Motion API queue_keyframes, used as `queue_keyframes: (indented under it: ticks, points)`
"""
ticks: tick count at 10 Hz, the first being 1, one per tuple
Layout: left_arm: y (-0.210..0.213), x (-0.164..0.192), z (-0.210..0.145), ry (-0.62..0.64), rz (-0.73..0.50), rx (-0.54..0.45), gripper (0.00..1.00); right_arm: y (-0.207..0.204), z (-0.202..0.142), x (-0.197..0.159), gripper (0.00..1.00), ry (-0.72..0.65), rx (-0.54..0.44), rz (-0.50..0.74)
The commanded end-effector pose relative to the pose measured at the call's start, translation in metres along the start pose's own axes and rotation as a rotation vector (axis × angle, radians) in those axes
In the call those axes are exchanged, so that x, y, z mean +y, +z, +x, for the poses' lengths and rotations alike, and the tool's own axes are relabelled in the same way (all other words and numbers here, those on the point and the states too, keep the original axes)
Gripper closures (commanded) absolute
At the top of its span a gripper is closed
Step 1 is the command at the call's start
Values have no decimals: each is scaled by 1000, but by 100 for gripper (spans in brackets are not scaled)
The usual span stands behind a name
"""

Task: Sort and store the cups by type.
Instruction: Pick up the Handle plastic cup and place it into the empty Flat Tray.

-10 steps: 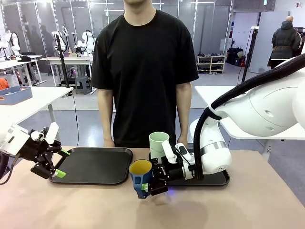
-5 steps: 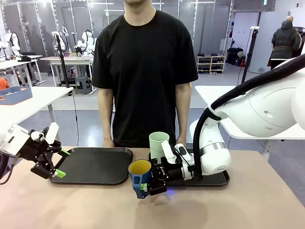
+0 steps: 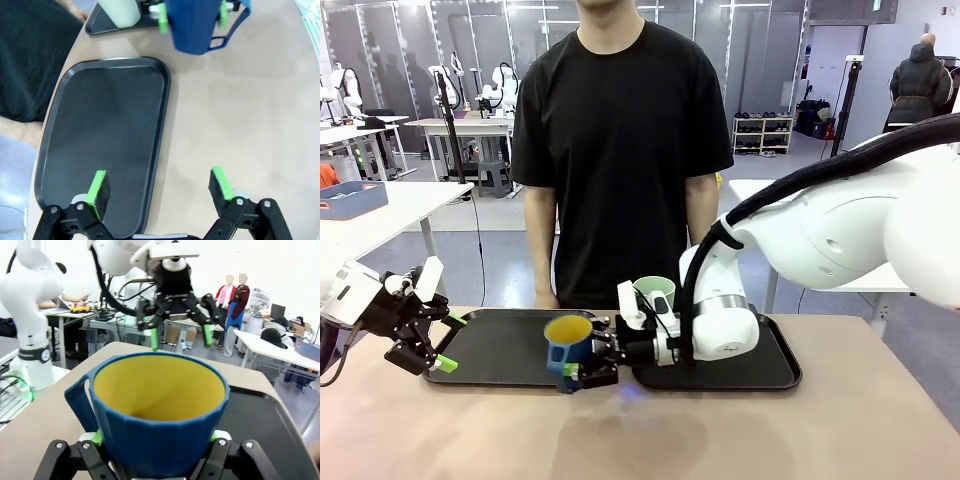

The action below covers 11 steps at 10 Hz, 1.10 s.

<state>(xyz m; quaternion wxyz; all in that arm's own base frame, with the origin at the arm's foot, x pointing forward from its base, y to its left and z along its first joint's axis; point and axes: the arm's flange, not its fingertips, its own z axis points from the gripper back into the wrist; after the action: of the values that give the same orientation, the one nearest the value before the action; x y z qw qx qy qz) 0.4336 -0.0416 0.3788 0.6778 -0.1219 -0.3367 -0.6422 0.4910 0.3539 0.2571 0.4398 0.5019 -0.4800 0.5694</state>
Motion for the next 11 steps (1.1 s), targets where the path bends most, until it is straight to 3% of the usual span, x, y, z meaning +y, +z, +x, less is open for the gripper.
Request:
queue_keyframes:
  ticks: [1,5,11]
  points:
    - [-2,3,0,1,8,-7,0,-23,-43,14,26,77,-23,-66]
    - [-2,3,0,1,8,-7,0,-49,-56,-1,26,84,-92,-121]
    - [-2,3,0,1,8,-7,0,-67,-70,9,26,92,-91,-183]
